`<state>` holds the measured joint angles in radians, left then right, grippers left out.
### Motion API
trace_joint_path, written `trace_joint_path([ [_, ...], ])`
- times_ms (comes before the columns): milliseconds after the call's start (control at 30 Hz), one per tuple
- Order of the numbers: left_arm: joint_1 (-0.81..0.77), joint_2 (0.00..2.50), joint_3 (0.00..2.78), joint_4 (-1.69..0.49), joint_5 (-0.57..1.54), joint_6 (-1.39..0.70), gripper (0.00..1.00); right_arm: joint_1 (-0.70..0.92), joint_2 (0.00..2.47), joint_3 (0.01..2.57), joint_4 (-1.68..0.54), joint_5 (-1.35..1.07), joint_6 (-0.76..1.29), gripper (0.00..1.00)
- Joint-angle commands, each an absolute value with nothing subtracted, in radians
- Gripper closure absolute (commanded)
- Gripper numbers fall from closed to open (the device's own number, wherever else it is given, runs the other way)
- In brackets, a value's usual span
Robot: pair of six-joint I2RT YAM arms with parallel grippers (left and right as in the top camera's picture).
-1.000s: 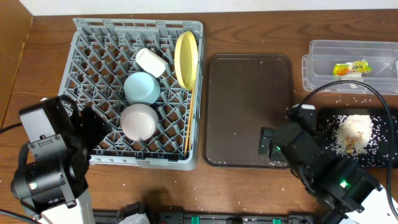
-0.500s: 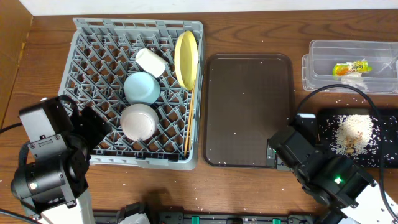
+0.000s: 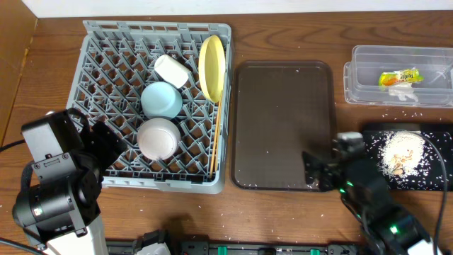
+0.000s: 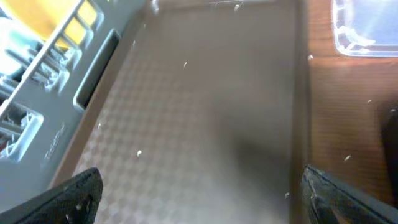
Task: Sort waste into correct bins and load items into the dishwasher
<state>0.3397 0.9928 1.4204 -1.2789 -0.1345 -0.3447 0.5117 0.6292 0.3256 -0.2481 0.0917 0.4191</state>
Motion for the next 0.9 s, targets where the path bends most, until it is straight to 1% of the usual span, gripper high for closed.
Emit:
trace_joint_path([
  [0,0.344,0.994,1.431,-1.281,-0.147,-0.357,0.02,0.389,0.466,0.183,-0.154,-0.062,0.343,0.01],
  [100,0.344,0.994,1.431,-1.280,-0.146,-0.357,0.02,0.325,0.339,0.103,-0.106,-0.062,0.342,0.01],
  [233,0.344,0.994,1.431,-1.281,-0.146,-0.357,0.02,0.247,0.190,0.043,-0.097,-0.067,0.342,0.01],
  [333,0.344,0.994,1.431,-1.281,-0.146,-0.357,0.02,0.176,0.111,0.022,-0.096,-0.117,0.296,0.01],
  [433,0.344,0.994,1.431,-1.280,-0.146,-0.357,0.02,0.107,0.073,0.020,-0.088,-0.167,0.230,0.01],
  [533,0.344,0.994,1.431,-1.281,-0.146,-0.357,0.02,0.057,0.039,0.019,-0.089,-0.162,0.216,0.01],
  [667,0.344,0.994,1.431,-1.280,-0.146,-0.357,0.02,0.012,0.004,0.019,-0.087,-0.162,0.117,0.01],
  [733,0.344,0.994,1.431,-1.280,-0.146,-0.357,0.02,-0.007,0.005,0.019,-0.090,-0.147,0.082,0.01],
  [867,0.344,0.994,1.431,-1.281,-0.147,-0.357,0.02,-0.037,0.005,0.019,-0.097,-0.057,0.081,0.01],
])
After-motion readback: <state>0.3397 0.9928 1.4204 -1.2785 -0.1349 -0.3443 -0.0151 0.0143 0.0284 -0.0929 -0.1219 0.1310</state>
